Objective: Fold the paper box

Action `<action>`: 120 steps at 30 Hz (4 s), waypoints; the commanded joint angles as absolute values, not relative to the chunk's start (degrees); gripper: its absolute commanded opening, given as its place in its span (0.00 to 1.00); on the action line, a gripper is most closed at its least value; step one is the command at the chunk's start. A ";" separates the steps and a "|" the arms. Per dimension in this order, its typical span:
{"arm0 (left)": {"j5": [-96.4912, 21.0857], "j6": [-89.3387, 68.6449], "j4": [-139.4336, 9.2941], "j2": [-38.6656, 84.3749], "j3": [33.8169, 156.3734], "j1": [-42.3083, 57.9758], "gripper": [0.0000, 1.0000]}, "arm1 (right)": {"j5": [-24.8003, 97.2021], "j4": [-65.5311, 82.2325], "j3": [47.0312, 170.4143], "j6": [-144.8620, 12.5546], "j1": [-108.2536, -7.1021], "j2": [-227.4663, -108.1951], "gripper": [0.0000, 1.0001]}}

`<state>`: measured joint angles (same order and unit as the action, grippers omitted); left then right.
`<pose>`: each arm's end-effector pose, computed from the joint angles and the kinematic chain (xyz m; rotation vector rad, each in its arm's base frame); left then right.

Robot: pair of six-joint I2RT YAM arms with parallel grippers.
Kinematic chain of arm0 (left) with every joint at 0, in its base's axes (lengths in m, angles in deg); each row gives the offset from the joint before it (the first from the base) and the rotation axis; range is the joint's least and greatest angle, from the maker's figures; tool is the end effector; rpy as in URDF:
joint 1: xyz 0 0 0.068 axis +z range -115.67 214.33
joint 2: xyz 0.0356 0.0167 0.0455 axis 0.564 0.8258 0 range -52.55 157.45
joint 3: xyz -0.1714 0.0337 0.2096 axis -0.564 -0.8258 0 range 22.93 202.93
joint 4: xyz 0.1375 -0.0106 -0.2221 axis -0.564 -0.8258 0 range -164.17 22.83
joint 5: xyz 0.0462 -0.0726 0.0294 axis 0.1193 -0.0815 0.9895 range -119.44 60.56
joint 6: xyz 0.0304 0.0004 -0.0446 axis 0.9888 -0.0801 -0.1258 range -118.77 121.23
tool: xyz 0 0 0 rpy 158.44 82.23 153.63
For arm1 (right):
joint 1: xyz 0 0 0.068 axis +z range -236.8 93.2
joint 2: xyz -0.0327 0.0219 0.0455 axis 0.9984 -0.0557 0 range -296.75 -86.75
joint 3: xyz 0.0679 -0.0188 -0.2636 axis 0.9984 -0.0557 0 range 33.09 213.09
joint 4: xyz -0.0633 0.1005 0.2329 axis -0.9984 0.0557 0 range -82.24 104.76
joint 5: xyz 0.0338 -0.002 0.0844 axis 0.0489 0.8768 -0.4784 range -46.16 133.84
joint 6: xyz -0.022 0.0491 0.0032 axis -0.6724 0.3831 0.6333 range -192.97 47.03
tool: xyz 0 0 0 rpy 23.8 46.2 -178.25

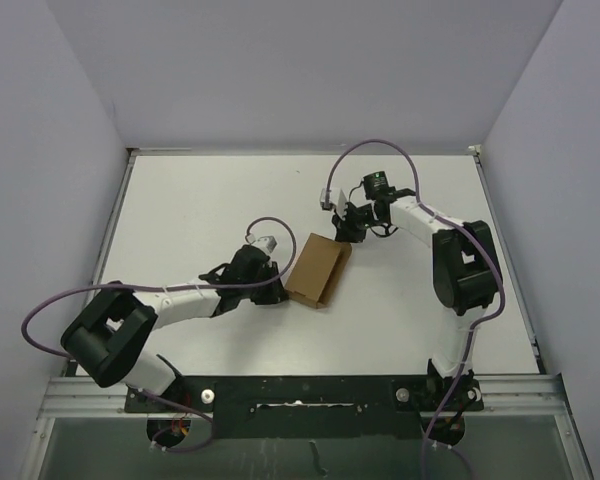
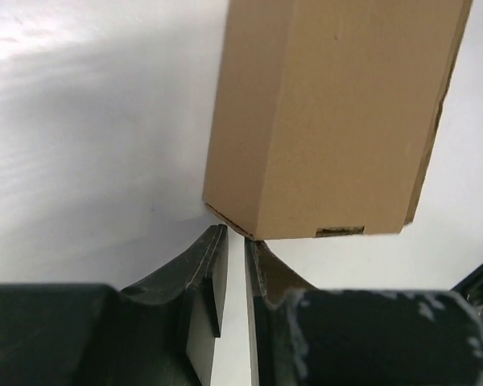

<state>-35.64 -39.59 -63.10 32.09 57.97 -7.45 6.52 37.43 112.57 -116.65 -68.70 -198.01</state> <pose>0.2035 -0.1872 0.1506 0.0767 2.5148 -0.7810 0.3779 0.1463 0.1916 -1.4337 1.9874 0.6666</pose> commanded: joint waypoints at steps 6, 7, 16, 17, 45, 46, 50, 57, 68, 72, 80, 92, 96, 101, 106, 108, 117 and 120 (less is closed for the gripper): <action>-38.72 -33.53 -62.47 33.68 64.60 -0.31 0.16 | 2.88 39.66 107.31 -120.66 -68.70 -190.22 0.00; -39.14 -33.04 -62.94 34.15 65.46 0.16 0.17 | 2.80 39.91 106.52 -120.81 -68.73 -189.18 0.00; -43.80 -27.86 -67.08 43.62 77.59 3.23 0.20 | 2.74 44.45 96.57 -122.89 -68.26 -180.16 0.00; -44.34 -27.22 -67.44 44.97 79.00 3.36 0.20 | 2.98 44.98 95.29 -123.38 -68.19 -179.31 0.00; -46.93 -29.25 -70.01 32.49 76.01 7.77 0.67 | -10.65 56.02 83.36 -144.34 -69.61 -158.04 0.38; -47.05 -31.71 -67.34 29.43 72.65 7.74 0.70 | -10.80 56.29 82.30 -146.86 -68.98 -157.00 0.44; -46.84 -44.64 -52.16 22.84 57.72 7.12 0.81 | -10.67 56.94 79.03 -156.37 -66.05 -153.50 0.58; -30.34 -63.91 -46.67 20.61 52.05 -3.38 0.97 | -6.44 58.13 78.31 -161.33 -61.20 -155.58 0.52; -20.08 -78.01 -50.29 30.17 57.37 -9.05 0.98 | -3.98 59.07 77.91 -162.98 -61.36 -156.38 0.48; -18.47 -79.37 -50.73 32.51 59.36 -9.49 0.97 | -3.66 58.90 77.76 -162.99 -61.65 -156.66 0.47; -17.40 -81.81 -56.46 37.03 63.10 -9.48 0.85 | -3.43 58.82 77.56 -163.40 -61.58 -157.23 0.46; -19.06 -82.73 -53.55 41.79 62.63 -8.85 0.65 | -2.22 57.43 76.93 -163.55 -60.84 -157.66 0.45; -19.40 -82.97 -52.91 42.10 61.90 -8.43 0.62 | -1.52 56.88 76.13 -164.46 -59.15 -157.42 0.45; -19.59 -83.12 -52.18 42.11 61.27 -8.12 0.60 | 1.82 55.18 75.25 -164.63 -56.65 -157.76 0.45; -19.78 -83.12 -51.68 41.84 60.91 -7.86 0.58 | 4.51 53.46 74.22 -164.93 -55.94 -157.26 0.44; -19.90 -83.10 -51.58 41.84 60.77 -7.70 0.57 | 5.25 53.11 73.82 -165.66 -55.84 -157.18 0.44; -20.72 -82.97 -50.91 42.19 60.37 -7.42 0.55 | 10.62 46.31 73.01 -161.76 -53.08 -158.53 0.37; -21.06 -82.88 -50.65 42.28 60.43 -7.17 0.54 | 12.85 43.98 72.88 -160.20 -51.91 -159.04 0.36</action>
<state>-21.26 -82.64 -52.06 40.37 60.64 -7.86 9.62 49.36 73.14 -162.70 -53.40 -158.56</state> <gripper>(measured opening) 0.543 0.363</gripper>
